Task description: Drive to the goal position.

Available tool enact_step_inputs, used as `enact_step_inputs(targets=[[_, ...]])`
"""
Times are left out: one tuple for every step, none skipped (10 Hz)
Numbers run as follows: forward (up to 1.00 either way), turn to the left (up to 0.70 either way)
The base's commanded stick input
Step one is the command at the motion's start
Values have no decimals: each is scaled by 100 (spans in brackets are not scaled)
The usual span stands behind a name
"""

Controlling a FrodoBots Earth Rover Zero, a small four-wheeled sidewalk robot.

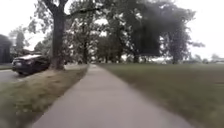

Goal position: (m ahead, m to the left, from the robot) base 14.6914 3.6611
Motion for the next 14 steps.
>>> enact_step_inputs(targets=[[100,0],[100,0],[100,0],[100,0],[100,0],[100,0],[100,0],[100,0],[100,0],[100,0],[100,0],[100,0],[100,0],[100,0]])
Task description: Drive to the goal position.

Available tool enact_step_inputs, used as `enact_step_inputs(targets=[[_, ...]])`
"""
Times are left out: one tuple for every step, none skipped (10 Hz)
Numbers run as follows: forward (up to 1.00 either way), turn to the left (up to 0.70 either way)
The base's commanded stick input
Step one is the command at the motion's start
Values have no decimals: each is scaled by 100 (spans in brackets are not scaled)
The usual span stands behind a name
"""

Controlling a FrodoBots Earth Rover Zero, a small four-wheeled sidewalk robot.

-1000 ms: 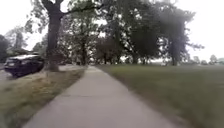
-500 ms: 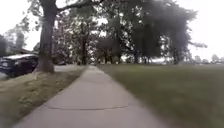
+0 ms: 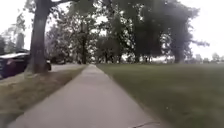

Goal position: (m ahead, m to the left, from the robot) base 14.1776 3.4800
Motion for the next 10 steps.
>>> enact_step_inputs(targets=[[100,0],[100,0],[100,0],[100,0],[100,0],[100,0],[100,0],[100,0],[100,37],[100,3]])
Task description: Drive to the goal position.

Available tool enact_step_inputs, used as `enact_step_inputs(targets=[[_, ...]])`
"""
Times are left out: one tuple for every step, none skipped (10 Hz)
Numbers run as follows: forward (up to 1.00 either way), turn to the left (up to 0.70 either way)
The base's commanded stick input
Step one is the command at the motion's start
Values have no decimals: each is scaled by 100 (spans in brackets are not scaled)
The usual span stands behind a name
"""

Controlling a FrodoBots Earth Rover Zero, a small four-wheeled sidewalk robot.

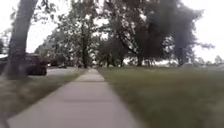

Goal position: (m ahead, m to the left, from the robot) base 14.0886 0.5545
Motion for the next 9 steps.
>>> enact_step_inputs(targets=[[100,0],[100,15],[100,40],[100,24],[100,4],[100,0],[100,0],[100,0],[100,0]])
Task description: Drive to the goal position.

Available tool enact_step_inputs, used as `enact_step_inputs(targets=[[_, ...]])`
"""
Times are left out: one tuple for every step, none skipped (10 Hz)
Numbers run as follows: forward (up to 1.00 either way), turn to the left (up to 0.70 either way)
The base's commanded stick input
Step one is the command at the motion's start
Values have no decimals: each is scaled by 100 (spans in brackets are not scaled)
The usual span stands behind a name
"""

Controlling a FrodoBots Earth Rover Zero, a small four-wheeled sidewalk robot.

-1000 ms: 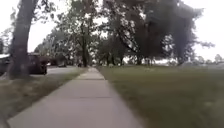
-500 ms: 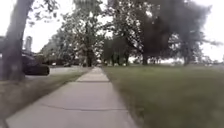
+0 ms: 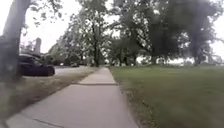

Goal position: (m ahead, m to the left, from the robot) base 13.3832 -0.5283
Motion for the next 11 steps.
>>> enact_step_inputs(targets=[[100,0],[100,0],[100,0],[100,2],[100,27],[100,32],[100,4],[100,0],[100,0],[100,0],[100,0]])
